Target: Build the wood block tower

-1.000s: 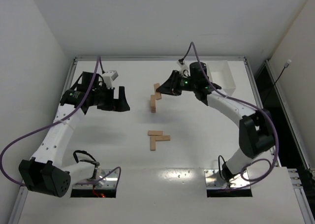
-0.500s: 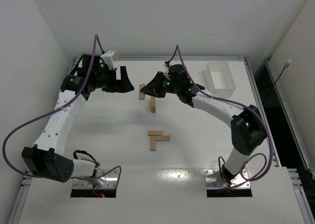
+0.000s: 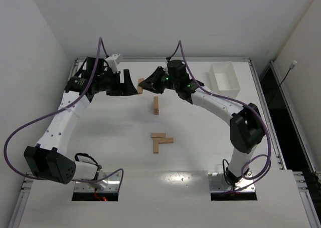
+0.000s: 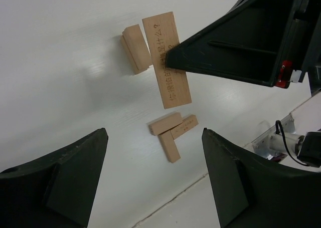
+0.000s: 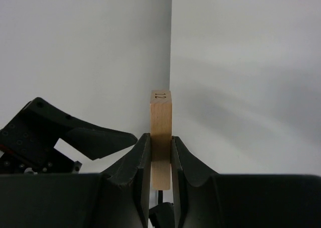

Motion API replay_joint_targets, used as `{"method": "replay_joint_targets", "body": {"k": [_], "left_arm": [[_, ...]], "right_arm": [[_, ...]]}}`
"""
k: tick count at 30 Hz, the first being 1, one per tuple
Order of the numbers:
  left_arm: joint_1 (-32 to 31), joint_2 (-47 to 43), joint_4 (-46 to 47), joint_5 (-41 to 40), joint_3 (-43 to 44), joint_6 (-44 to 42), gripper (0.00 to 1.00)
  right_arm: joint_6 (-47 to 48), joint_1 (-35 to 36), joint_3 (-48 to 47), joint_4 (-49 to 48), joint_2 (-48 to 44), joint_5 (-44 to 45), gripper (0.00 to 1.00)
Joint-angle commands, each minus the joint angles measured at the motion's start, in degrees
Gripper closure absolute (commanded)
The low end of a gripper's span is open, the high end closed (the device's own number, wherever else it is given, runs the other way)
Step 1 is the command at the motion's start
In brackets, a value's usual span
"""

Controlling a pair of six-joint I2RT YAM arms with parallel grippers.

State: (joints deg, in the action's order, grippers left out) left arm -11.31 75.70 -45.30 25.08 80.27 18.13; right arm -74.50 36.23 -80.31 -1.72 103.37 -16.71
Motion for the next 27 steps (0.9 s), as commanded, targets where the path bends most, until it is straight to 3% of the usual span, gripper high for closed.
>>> {"method": "replay_joint_targets", "body": {"k": [1,12,16,20,27], "left_arm": [[-0.6,0.7,2.1,1.1,-0.4,0.2,0.28],[-1.8,1.8,2.6,0.6,0.7,-0.3,0.33],[-1.8,2.4,2.6,0.6,1.3,-0.3,0.4],[-1.8,3.0,2.6,0.0,0.8,0.2,0.54],[-1.8,3.0,2.6,-1.3,0.2,0.2,0.57]], "right_arm": [[-1.5,1.6,-3.2,-3.5,0.2,0.2,1.0],[-2.1,3.9,-4.9,-5.4,1.2,-0.9,1.0],[-2.1,3.9,-4.9,-6.0,1.2,-1.4,1.0],[-1.5,3.9,-5.4,-3.6,1.2,-1.4,1.0],[-0.4,3.9,-5.4,-1.7,0.7,-0.8,1.0]]}}
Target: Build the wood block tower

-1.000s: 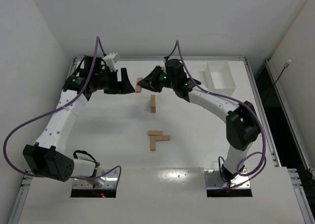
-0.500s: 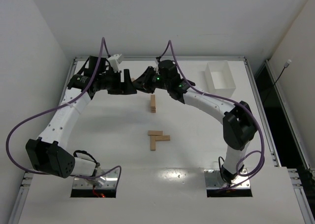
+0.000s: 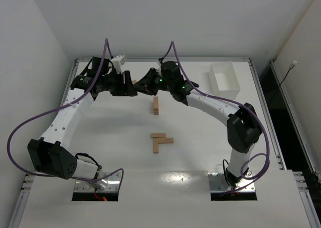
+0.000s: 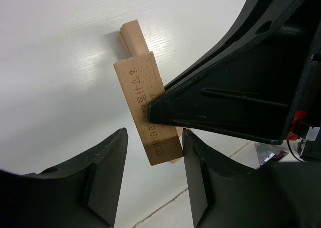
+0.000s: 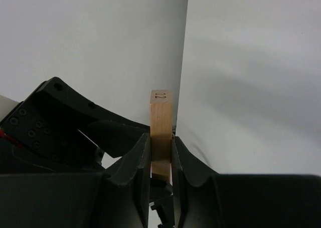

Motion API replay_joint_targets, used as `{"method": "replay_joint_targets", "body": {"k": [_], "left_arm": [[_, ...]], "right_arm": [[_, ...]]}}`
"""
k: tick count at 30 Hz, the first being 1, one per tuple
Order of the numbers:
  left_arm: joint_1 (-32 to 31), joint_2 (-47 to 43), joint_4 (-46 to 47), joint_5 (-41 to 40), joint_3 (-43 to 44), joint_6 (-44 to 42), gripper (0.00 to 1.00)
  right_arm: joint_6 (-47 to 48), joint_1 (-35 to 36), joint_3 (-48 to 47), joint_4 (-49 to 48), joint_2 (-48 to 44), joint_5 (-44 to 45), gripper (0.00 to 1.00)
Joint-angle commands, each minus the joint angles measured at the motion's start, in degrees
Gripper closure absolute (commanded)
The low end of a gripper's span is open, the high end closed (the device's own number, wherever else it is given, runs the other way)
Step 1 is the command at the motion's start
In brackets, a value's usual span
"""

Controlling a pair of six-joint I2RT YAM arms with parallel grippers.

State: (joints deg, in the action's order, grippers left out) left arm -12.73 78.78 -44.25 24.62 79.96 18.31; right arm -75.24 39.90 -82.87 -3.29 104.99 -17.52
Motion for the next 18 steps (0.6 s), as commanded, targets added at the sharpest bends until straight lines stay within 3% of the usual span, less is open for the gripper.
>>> {"method": "replay_joint_targets", "body": {"k": [1,9,13,18], "left_arm": [[-0.4,-0.1,1.5,-0.8,0.5,0.1,0.57],[-0.4,-0.6,1.5,-1.3,0.5,0.1,0.55],[-0.4,-0.6,1.5,-1.3,0.5,0.1,0.71],[-0.4,-0.6,1.5,-1.3,0.5,0.1,0.78]], "right_arm": [[1.0,0.3,-3.3,0.6,-0.9,0.7,1.0],[2.7,1.4,-4.4,2.6,-0.4,2.0,1.0],[3.8,1.4,-4.4,3.2,-0.4,2.0,1.0],[5.0,1.4,-4.4,4.5,0.1,3.0,1.0]]}}
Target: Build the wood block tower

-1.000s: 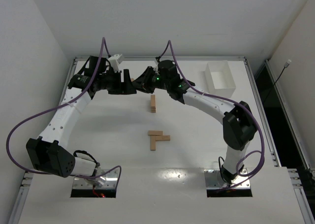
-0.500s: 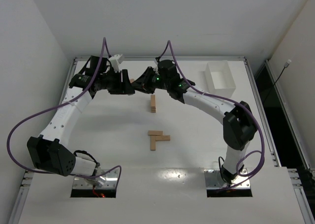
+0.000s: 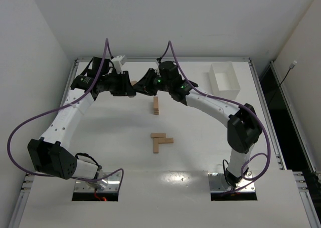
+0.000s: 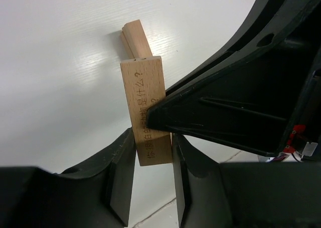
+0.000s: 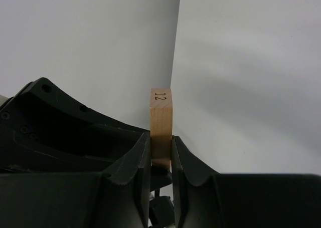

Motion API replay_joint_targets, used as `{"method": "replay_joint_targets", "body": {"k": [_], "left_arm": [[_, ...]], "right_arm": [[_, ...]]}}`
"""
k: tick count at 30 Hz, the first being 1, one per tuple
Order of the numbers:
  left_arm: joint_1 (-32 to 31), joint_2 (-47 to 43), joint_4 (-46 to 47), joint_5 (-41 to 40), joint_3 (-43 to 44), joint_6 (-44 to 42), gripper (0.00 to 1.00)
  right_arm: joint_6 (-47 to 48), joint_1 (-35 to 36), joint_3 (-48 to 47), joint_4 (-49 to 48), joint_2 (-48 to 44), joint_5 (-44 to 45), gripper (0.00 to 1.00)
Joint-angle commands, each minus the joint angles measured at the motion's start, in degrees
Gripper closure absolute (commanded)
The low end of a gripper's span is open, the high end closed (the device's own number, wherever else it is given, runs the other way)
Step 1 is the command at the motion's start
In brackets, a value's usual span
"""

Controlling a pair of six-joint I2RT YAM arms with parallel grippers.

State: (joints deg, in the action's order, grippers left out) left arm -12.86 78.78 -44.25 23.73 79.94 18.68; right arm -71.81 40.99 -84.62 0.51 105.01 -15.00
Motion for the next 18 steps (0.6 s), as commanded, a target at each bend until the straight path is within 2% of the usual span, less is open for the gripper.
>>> {"method": "replay_joint_targets", "body": {"k": [1,5,6,7,13,18], "left_arm": [[-0.2,-0.6,1.5,-0.4,0.6,-0.3,0.78],[-0.2,-0.6,1.5,-0.4,0.6,-0.3,0.65],[-0.2,-0.6,1.5,-0.4,0.6,-0.3,0.58],[-0.2,-0.6,1.5,-0.4,0.6,-0.3,0.58],[-0.2,-0.6,1.5,0.2,0.6,-0.3,0.58],[-0.2,-0.6,1.5,0.2,0.0,-0.3,0.78]], "right_arm": [[2.2,0.3,-2.7,0.7,0.1,0.5,1.0],[2.2,0.3,-2.1,0.7,0.1,0.5,1.0],[2.2,0.3,-2.1,0.7,0.1,0.5,1.0],[2.2,0.8,-2.1,0.7,0.1,1.0,1.0],[2.8,0.8,-2.1,0.7,0.1,1.0,1.0],[2.8,0.8,-2.1,0.2,0.1,1.0,1.0]]}}
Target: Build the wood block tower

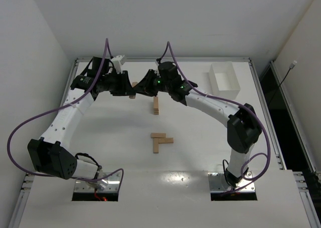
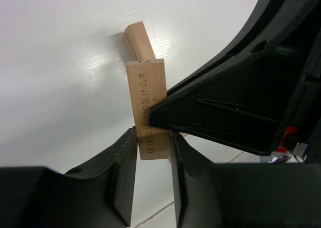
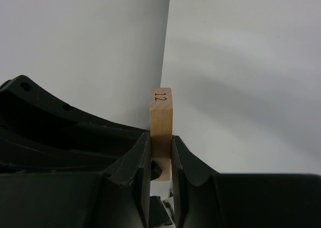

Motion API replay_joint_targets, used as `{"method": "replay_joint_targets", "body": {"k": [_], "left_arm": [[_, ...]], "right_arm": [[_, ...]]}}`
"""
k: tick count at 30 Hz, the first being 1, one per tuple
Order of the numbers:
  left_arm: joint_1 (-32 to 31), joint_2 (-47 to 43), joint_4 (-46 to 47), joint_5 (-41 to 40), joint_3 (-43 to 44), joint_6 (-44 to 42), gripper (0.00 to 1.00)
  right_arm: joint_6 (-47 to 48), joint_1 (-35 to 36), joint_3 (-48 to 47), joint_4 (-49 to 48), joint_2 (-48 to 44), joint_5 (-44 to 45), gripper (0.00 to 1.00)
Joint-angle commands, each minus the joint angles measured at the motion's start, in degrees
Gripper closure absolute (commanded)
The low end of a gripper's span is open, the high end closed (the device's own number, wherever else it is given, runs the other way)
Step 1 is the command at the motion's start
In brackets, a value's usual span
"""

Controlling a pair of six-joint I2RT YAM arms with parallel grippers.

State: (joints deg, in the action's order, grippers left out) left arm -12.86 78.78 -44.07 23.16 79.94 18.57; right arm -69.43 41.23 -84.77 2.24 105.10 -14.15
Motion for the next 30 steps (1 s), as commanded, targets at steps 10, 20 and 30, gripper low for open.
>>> {"method": "replay_joint_targets", "body": {"k": [10,20,30], "left_arm": [[-0.2,-1.3,1.4,0.8,0.0,-0.2,1.0],[-0.2,-5.7,0.8,-5.0,-6.0,3.7,1.0],[-1.9,-1.3,-0.4,-16.8,-5.6,9.9,1.0]], "right_arm": [[0.4,0.6,-0.9,-3.6,0.0,-1.0,0.87],[17.8,-3.4,2.6,0.0,-7.4,4.0,0.18],[60.5,-22.8,3.3,19.7,-20.6,2.8,0.34]]}}
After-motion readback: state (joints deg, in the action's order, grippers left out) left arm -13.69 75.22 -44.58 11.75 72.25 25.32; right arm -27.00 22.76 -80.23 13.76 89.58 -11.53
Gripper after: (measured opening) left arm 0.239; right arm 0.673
